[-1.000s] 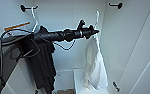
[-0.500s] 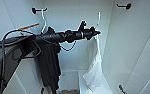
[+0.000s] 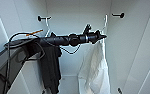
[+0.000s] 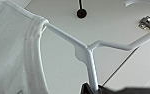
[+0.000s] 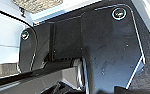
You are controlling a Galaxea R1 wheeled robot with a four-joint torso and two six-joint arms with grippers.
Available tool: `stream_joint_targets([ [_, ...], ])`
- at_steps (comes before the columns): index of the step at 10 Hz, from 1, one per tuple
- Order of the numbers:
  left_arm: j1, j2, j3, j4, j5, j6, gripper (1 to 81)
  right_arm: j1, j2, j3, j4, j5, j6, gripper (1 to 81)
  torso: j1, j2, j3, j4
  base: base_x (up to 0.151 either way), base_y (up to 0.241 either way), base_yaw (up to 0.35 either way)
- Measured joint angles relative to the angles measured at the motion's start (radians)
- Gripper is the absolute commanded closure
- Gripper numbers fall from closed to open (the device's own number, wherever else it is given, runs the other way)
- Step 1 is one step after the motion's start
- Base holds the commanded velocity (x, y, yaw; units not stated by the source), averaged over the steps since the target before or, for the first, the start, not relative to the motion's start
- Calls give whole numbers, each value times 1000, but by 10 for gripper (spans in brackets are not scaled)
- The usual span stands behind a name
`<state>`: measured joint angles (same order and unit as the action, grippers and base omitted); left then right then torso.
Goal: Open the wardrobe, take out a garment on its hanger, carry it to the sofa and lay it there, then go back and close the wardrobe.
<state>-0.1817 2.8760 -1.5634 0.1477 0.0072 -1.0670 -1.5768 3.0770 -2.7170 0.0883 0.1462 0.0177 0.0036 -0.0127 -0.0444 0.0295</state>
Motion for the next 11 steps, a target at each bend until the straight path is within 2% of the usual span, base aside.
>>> stream_joint_targets([
  [3, 76, 68, -3, 13, 12, 1, 811, 0, -1, 3, 0, 0, 0, 10, 0, 0, 0, 0, 0, 0, 0],
  [7, 166, 55, 39, 51, -2, 8, 811, 0, -2, 4, 0, 1, 0, 10, 0, 0, 0, 0, 0, 0, 0],
  [11, 206, 41, 56, 65, -1, 15, 811, 4, -2, 5, 0, 11, 0, 10, 1, 1, 0, 0, -92, 0, 0],
])
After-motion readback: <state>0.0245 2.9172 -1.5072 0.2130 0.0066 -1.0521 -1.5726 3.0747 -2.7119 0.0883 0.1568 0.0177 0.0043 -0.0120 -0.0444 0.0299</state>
